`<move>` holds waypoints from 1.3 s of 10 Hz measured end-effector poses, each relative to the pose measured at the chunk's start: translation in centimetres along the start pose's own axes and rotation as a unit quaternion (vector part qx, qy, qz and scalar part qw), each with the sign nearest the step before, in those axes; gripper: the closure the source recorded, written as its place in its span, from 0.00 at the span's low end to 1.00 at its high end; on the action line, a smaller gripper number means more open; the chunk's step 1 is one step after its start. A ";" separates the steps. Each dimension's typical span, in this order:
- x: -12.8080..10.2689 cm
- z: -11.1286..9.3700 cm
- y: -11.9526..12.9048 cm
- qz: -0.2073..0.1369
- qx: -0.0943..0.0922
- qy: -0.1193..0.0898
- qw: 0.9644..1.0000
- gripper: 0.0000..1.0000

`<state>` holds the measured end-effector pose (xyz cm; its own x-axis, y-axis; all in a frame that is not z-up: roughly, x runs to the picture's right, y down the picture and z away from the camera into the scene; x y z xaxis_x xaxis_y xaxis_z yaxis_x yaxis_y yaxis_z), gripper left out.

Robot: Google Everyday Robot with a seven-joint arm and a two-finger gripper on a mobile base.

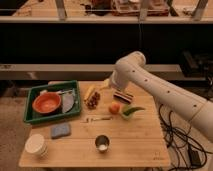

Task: Place banana in red bowl

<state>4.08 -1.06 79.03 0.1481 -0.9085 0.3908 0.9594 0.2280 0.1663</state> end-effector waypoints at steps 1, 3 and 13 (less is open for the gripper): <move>2.1 1.1 -1.4 -0.007 -0.006 0.018 1.000 0.20; 3.5 1.8 -2.3 -0.011 -0.009 0.029 0.999 0.20; 5.1 7.6 -9.2 -0.083 -0.051 0.008 0.995 0.20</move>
<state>-5.82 -5.09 86.41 -0.0106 -0.9364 0.3509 0.9901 0.0393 0.1349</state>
